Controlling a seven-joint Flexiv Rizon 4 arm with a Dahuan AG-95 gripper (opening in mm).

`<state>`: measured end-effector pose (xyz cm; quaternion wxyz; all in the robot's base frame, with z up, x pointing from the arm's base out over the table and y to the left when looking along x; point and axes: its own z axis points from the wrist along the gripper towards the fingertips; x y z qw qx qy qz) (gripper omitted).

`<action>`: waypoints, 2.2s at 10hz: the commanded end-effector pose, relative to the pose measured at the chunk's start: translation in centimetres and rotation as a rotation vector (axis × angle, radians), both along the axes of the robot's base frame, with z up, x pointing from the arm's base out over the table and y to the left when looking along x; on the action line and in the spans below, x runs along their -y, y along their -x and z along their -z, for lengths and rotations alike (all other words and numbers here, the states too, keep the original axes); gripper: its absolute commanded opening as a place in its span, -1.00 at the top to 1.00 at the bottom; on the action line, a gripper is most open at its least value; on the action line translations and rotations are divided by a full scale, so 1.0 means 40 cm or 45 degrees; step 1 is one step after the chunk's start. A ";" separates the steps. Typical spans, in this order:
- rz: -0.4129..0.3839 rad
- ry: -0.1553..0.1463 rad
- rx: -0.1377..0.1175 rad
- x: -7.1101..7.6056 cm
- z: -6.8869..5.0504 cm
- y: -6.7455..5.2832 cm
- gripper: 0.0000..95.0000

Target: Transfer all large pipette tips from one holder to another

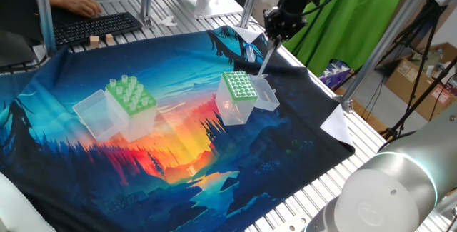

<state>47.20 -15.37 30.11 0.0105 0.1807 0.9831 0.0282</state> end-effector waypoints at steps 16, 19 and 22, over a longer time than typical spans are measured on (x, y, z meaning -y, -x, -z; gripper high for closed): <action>-0.008 -0.017 0.029 0.018 0.073 0.007 1.00; 0.012 -0.026 0.028 0.019 0.078 0.006 1.00; 0.025 -0.038 0.028 0.019 0.086 0.006 1.00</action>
